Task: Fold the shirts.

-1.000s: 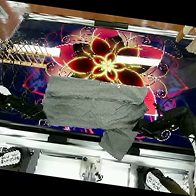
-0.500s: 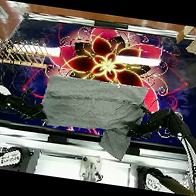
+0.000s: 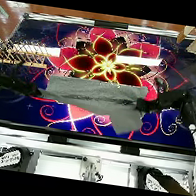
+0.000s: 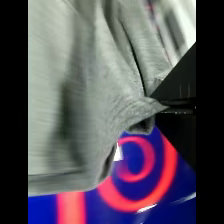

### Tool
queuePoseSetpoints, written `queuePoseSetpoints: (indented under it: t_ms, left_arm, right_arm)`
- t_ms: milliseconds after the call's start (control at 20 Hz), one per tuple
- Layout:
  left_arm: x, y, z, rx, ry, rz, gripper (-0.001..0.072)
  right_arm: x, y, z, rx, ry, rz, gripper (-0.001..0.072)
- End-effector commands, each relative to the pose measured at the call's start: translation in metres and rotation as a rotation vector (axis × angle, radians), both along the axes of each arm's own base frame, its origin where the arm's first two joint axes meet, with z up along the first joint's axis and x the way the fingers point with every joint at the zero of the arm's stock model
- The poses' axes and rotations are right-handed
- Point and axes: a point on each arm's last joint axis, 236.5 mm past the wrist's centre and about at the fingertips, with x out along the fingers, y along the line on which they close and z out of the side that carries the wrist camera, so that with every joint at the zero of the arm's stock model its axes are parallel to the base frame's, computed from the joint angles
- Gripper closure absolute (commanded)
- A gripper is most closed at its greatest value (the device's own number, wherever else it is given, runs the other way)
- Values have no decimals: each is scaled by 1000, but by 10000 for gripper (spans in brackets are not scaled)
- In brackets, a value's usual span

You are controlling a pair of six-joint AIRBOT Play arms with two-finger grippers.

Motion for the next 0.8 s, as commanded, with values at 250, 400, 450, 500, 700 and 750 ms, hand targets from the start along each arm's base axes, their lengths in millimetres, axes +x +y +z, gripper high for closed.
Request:
queuePoseSetpoints:
  t_ms: [250,400,450,500,700,750]
  left_arm:
    - [111,7,6,-19,-83,168,678]
    - [116,-10,-30,-32,-7,136,677]
    - [115,-15,-40,-34,16,127,675]
    - [113,-19,-49,-37,38,118,598]
    - [105,-21,-45,-47,71,85,-2]
    - [104,-18,-36,-57,79,74,-2]
  right_arm:
    - [145,-13,16,-16,-199,-118,640]
    - [155,-14,-14,-22,-162,-127,639]
    - [157,-15,-23,-28,-153,-129,639]
    - [158,-17,-29,-34,-150,-130,620]
    - [150,-30,-24,-104,-144,-23,131]
    - [142,-43,-20,-149,-116,1,75]
